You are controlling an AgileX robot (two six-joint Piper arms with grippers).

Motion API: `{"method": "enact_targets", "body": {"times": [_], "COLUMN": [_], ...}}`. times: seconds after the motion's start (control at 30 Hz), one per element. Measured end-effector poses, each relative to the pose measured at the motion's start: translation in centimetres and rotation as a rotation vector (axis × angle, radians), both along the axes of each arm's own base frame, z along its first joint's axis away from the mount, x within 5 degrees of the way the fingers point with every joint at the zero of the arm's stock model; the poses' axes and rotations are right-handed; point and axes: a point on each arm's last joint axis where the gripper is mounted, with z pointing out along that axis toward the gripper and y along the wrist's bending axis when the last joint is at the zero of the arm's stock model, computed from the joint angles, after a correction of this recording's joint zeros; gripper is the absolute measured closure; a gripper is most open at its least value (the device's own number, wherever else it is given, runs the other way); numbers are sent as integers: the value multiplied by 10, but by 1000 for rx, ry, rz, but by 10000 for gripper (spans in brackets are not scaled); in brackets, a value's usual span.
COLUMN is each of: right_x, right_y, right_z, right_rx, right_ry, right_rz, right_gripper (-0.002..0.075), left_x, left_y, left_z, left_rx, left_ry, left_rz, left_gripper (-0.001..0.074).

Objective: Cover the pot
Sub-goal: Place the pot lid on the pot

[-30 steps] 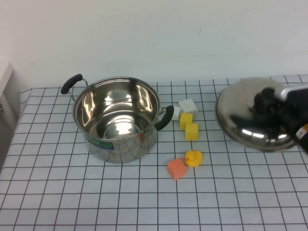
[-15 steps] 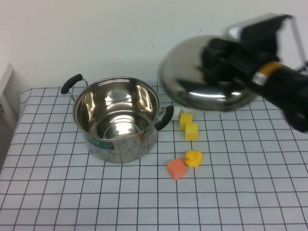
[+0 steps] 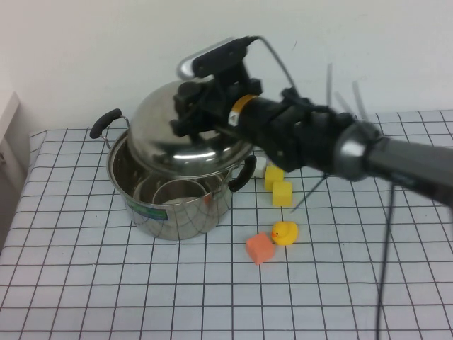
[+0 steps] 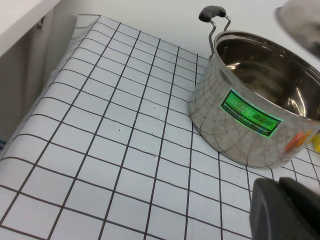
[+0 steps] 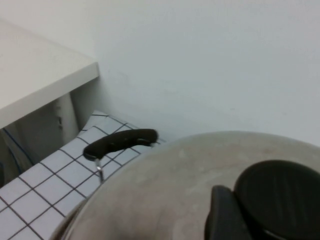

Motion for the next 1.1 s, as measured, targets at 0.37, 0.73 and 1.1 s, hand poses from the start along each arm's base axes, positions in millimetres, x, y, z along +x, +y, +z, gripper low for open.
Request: {"method": "enact_targets", "body": {"times": [0.37, 0.73, 1.1], "right_x": [9, 12, 13], "right_y": [41, 46, 46], "right_z": [-43, -68, -73], "right_rx": [10, 40, 23], "right_ry": [15, -10, -41], "right_rz": [41, 50, 47], "right_gripper": [371, 371, 371], "left_x": [0, 0, 0], "left_y": [0, 0, 0], "left_z": [0, 0, 0], "left_rx": [0, 2, 2], "left_ry": [0, 0, 0], "left_rz": [0, 0, 0], "left_gripper": [737, 737, 738]}}
